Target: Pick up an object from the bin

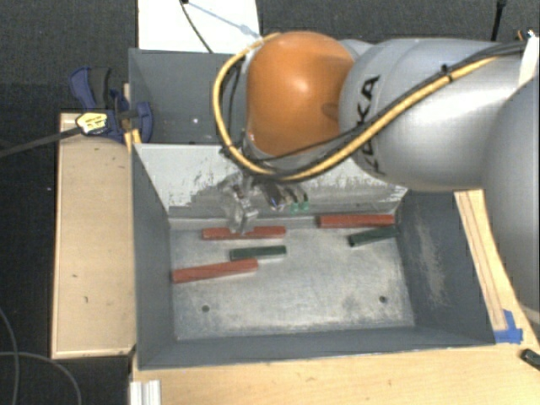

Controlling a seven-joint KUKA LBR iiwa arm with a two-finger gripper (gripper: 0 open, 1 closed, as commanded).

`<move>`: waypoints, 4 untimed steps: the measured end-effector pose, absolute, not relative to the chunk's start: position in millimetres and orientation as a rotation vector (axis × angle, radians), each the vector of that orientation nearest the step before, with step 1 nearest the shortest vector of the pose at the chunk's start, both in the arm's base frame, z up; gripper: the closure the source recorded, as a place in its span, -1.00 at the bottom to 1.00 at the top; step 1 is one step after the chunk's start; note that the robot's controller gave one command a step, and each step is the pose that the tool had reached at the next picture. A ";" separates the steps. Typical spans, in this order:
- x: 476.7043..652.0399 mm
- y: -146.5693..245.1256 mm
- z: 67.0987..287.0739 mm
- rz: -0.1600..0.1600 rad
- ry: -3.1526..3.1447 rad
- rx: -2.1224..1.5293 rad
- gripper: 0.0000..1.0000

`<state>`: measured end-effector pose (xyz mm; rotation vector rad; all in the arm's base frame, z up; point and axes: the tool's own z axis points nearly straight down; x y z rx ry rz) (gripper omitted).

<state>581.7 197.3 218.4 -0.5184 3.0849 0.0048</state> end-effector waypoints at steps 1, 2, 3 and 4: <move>495.4 229.0 175.8 0.002 3.038 -0.812 1.00; 497.8 227.6 177.0 0.002 3.037 -0.800 -1.00; 566.7 228.2 67.8 0.001 2.971 -1.020 -1.00; 567.1 229.7 72.0 0.003 2.969 -1.012 1.00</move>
Offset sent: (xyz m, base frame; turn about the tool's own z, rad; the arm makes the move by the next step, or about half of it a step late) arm -0.0844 0.0301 -0.0419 -0.1893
